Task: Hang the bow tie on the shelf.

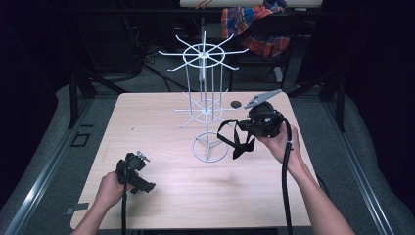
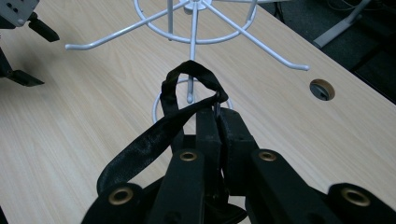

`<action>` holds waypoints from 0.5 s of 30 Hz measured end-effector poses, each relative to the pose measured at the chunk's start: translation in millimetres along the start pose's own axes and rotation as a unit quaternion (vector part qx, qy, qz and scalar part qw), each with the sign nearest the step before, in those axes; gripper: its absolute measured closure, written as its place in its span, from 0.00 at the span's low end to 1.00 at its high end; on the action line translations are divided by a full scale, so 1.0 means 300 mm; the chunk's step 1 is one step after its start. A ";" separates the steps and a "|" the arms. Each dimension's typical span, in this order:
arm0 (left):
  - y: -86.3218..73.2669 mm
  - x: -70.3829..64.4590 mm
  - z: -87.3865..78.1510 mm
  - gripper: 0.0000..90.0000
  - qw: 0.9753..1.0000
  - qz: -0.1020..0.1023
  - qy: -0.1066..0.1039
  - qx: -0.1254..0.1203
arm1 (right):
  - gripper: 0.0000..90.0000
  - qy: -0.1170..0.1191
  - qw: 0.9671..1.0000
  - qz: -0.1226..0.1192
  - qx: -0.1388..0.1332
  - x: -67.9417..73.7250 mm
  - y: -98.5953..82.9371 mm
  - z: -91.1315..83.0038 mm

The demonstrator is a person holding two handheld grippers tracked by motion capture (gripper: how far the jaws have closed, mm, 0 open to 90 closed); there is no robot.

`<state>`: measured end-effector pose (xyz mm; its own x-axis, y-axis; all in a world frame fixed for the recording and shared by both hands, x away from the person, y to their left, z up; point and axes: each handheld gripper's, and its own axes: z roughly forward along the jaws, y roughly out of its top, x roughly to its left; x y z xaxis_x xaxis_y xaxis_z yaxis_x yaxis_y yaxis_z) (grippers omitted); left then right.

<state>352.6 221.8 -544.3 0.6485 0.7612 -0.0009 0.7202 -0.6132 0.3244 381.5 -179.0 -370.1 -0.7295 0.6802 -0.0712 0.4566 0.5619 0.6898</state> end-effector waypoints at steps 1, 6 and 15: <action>0.000 -0.001 0.001 0.00 1.000 0.000 0.001 -0.001 | 0.97 -0.001 1.000 0.001 0.000 -0.001 0.000 0.001; 0.000 0.001 0.000 0.00 1.000 0.000 0.000 0.000 | 0.97 -0.001 1.000 0.001 0.003 -0.006 0.004 0.010; -0.002 -0.001 -0.002 0.00 1.000 -0.001 0.000 0.000 | 0.97 0.004 1.000 0.007 0.004 -0.014 0.010 0.035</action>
<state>351.8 222.2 -544.0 0.6470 0.7625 -0.0020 0.7219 -0.6117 0.3236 391.2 -175.3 -375.3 -0.7267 0.6847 -0.0559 0.4713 0.5562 0.6845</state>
